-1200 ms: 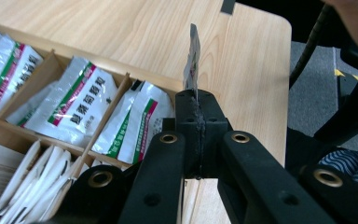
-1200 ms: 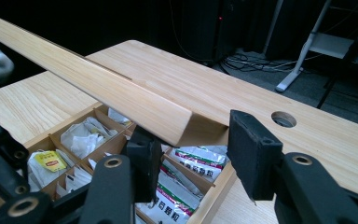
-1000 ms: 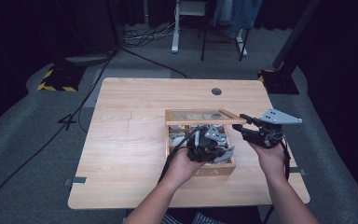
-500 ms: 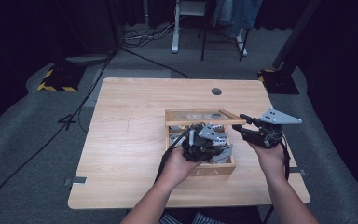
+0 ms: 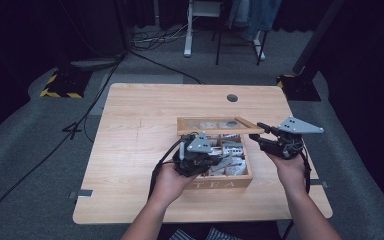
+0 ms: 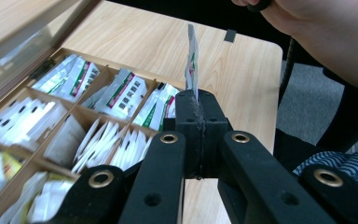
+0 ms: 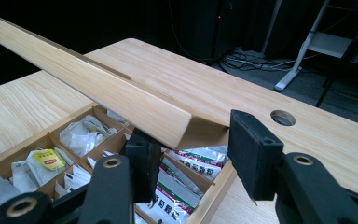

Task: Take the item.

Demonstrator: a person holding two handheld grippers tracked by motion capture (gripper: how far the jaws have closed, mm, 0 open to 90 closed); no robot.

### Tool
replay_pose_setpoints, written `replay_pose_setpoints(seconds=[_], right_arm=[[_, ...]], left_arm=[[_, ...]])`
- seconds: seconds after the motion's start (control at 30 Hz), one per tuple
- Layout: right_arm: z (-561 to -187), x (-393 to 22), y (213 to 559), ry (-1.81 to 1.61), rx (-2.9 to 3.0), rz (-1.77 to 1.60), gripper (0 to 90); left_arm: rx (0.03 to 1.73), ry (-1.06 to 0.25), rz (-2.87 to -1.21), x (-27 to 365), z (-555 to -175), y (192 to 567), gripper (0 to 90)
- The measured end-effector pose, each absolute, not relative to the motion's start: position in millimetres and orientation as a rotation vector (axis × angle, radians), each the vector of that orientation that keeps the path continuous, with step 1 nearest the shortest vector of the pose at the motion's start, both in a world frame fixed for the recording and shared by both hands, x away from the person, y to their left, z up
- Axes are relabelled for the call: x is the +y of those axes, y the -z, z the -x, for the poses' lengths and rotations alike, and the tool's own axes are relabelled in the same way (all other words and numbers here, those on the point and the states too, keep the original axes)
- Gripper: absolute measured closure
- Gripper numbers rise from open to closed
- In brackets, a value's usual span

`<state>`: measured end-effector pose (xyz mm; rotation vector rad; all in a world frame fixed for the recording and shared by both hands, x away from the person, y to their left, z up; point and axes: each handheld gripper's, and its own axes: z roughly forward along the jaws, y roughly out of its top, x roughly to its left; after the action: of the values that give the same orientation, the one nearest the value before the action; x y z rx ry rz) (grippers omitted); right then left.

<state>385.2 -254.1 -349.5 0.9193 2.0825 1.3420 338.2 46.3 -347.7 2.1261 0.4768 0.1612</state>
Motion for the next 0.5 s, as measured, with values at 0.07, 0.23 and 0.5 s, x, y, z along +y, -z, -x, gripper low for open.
replay_pose_setpoints(seconds=[0.07, 0.23, 0.5], right_arm=[[-385.1, -254.0, 349.5, -1.341, 2.083, -0.920, 54.3], [-384.8, -253.8, 349.5, -1.336, 2.083, -0.922, 54.4], [-384.2, -254.0, 350.1, -1.333, 2.087, -0.919, 54.2]], left_arm=[[0.477, -0.168, -2.118, 53.6, -334.3, 346.6, 89.5], [0.491, -0.217, -2.120, 67.8, -327.2, 337.6, 89.5], [0.509, -0.269, -2.150, 83.5, -322.1, 334.7, 89.5]])
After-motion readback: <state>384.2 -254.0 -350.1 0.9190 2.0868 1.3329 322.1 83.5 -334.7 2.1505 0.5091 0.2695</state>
